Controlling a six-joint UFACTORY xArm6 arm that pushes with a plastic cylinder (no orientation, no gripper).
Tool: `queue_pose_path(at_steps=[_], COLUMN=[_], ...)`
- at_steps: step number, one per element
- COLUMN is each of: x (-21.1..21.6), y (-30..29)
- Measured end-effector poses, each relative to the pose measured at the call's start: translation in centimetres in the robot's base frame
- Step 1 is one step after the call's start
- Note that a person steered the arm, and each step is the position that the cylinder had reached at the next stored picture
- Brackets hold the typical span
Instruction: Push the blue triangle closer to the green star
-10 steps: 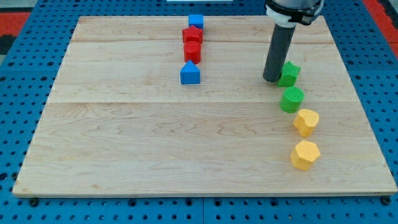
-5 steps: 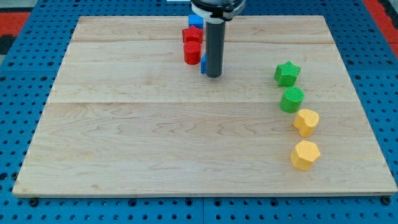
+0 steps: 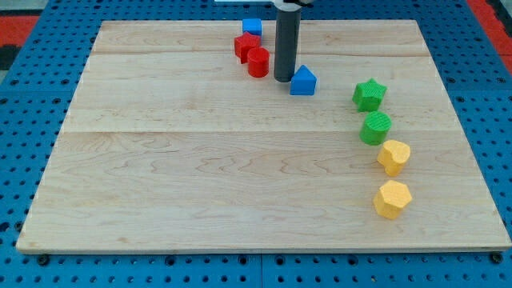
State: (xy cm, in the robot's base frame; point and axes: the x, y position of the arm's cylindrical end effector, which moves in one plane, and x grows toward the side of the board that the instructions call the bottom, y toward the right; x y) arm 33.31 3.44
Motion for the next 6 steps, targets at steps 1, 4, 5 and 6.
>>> queue_pose_path(at_steps=[1, 4, 5, 6], x=[1.9, 1.4, -0.5, -0.6], y=[-1.0, 8.4, 7.0, 8.7])
